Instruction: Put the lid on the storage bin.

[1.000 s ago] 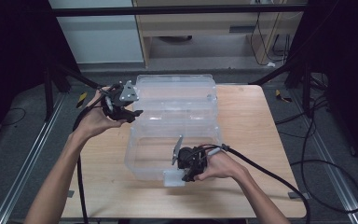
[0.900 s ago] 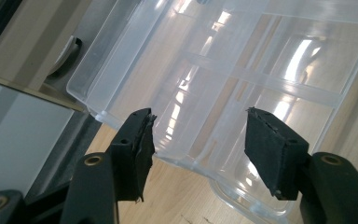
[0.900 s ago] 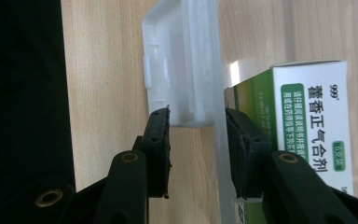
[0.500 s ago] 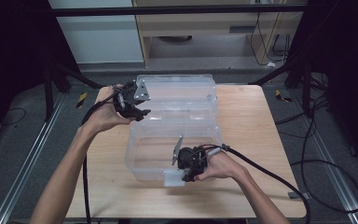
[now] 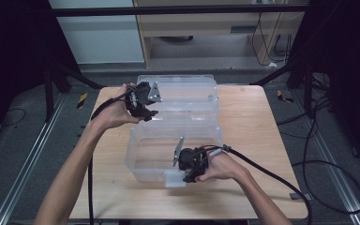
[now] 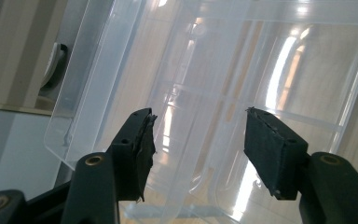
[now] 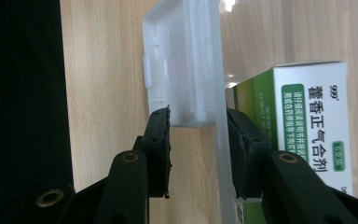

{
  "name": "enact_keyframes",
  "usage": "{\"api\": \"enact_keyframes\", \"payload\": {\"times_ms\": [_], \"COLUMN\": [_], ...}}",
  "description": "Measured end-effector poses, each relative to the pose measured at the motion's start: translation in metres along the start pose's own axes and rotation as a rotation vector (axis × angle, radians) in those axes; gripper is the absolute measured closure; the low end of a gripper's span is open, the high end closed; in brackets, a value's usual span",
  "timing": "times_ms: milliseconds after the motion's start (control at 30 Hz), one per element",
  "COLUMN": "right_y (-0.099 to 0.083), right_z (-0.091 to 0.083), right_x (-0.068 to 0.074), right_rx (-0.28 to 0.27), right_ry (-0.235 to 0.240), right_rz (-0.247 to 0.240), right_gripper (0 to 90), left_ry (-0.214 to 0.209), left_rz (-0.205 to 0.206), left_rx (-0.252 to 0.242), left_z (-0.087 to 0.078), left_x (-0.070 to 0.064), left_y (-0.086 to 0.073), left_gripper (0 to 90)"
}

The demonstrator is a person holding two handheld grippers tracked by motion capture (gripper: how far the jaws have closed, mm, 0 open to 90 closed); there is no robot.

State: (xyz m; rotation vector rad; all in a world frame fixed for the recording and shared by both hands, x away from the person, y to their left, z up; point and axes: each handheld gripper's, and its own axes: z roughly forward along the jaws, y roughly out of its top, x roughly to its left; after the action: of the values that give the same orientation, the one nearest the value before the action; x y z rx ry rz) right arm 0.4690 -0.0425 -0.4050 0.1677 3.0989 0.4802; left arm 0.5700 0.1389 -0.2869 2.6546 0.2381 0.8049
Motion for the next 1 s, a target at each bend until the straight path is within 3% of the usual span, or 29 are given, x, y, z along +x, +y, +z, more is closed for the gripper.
{"api": "enact_keyframes", "payload": {"times_ms": [333, 467, 733, 833, 1000], "right_y": [0.0, -0.001, 0.0, -0.001, -0.001], "right_z": [0.0, 0.0, 0.0, 0.0, 0.0], "right_x": [0.001, 0.001, 0.002, 0.002, 0.002], "right_rx": [-0.004, -0.009, -0.003, -0.003, -0.004], "right_ry": [-0.003, -0.006, -0.008, -0.007, -0.01], "right_rz": [0.006, 0.002, 0.001, 0.0, -0.006], "right_gripper": [63.2, 63.2, 63.3, 63.3, 63.3], "left_ry": [-0.011, -0.009, -0.017, -0.019, -0.019], "left_rz": [0.041, 0.08, 0.093, 0.121, 0.134], "left_rx": [0.021, 0.042, 0.053, 0.072, 0.08], "left_z": [0.011, 0.014, 0.023, 0.026, 0.033], "left_x": [-0.001, 0.0, -0.004, -0.004, -0.006], "left_y": [0.015, 0.021, 0.027, 0.029, 0.031], "left_gripper": [43.6, 44.8, 47.8, 48.7, 51.7]}}
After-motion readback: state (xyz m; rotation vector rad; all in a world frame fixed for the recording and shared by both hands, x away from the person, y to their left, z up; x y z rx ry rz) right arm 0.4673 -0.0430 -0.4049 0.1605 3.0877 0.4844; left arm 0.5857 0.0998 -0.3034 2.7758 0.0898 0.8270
